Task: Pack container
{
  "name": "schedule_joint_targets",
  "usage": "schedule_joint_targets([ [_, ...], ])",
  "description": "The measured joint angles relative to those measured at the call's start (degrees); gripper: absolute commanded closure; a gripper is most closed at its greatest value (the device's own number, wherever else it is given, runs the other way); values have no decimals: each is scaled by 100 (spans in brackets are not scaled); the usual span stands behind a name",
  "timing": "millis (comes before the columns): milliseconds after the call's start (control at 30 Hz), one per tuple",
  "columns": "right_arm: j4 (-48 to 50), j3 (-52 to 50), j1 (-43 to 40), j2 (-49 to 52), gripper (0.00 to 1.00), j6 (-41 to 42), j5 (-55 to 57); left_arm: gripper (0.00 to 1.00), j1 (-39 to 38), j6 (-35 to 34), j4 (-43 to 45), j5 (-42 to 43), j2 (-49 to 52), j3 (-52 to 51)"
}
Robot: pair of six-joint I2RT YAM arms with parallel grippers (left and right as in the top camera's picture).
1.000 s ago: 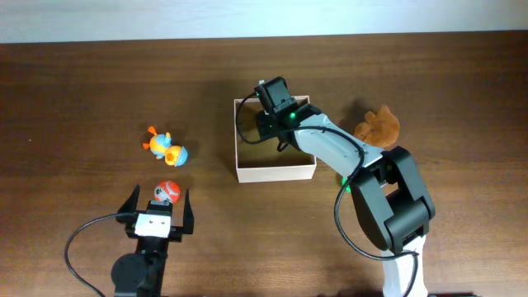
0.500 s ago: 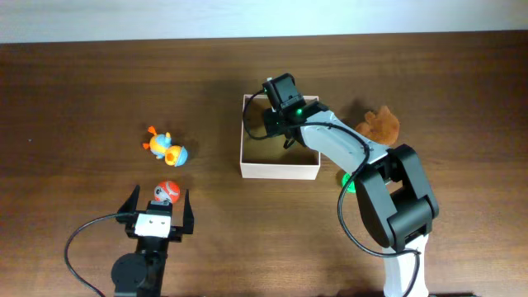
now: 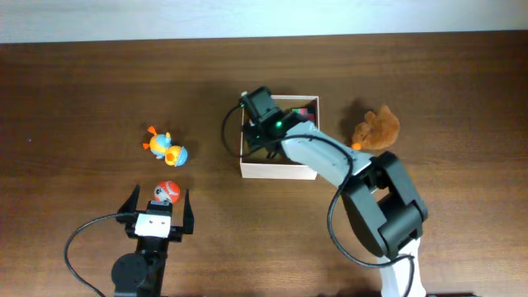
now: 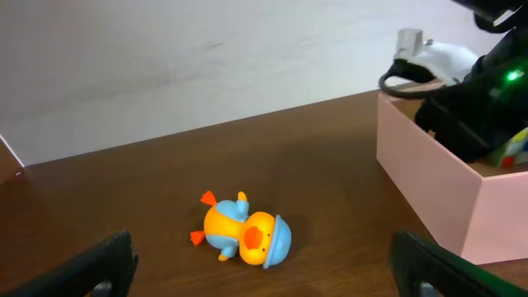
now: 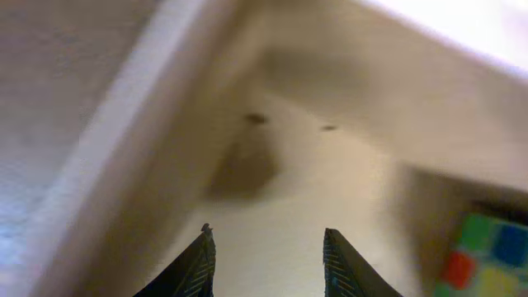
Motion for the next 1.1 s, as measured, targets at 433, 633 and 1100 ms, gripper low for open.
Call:
schedule_joint_targets([
  [433, -247, 0, 181, 0, 63, -4, -50, 1, 0, 0, 2, 0, 0, 0],
  [633, -343, 0, 260, 0, 63, -20, -55, 1, 0, 0, 2, 0, 0, 0],
  [1100, -527, 0, 341, 0, 61, -153, -63, 1, 0, 0, 2, 0, 0, 0],
])
